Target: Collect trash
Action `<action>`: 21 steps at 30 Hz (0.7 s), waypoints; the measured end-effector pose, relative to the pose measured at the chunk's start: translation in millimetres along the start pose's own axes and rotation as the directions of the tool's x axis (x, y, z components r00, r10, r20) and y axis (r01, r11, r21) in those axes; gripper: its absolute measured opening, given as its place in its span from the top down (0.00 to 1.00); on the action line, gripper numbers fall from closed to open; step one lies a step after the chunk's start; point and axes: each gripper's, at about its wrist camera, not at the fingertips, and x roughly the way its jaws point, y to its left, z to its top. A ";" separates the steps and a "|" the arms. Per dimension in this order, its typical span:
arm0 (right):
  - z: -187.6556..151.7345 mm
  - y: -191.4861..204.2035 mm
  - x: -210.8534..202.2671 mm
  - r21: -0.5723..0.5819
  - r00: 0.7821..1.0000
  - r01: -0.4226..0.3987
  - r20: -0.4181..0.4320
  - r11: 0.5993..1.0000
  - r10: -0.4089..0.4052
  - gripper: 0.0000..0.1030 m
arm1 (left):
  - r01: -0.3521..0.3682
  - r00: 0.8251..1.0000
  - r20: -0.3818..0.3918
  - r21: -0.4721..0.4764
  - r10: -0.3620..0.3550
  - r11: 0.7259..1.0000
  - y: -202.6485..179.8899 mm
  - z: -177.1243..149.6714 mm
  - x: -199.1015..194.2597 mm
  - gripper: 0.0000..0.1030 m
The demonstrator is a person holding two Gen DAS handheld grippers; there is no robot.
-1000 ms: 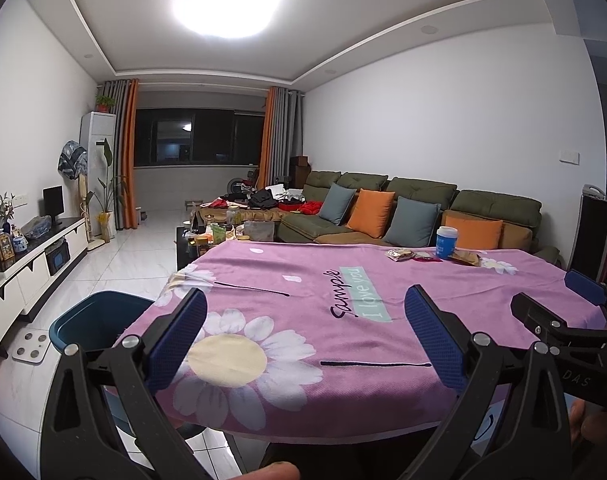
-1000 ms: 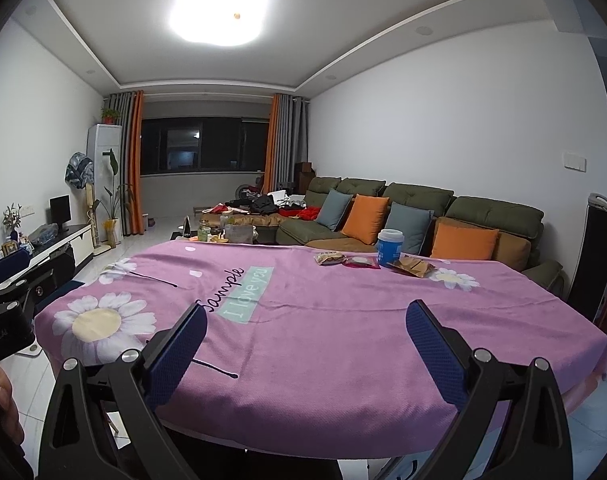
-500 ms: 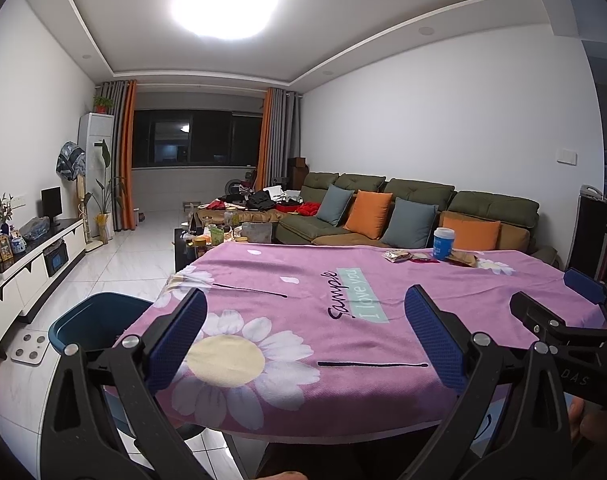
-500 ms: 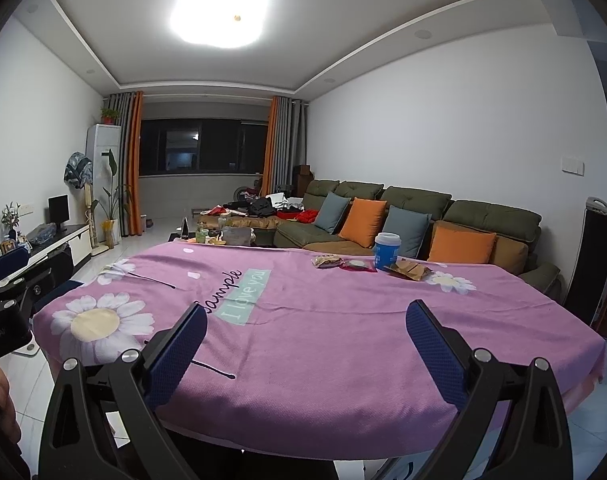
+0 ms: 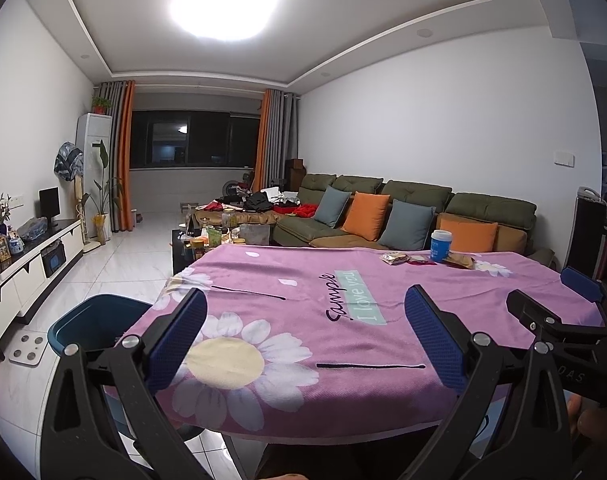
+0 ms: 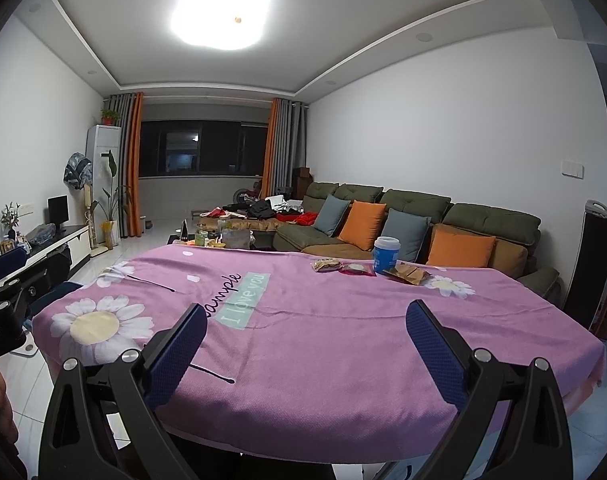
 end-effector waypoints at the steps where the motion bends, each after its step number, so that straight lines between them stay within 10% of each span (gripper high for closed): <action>1: 0.2 0.0 0.3 -0.002 1.000 -0.001 -0.001 1.000 0.001 0.07 | 0.001 1.000 -0.002 -0.001 -0.001 1.000 0.1 0.0 -0.5 0.05; 21: -4.3 -4.8 13.1 0.009 0.999 0.023 -0.022 1.000 -0.023 0.07 | 0.010 1.000 -0.015 0.006 -0.010 1.000 -2.0 1.4 4.1 0.05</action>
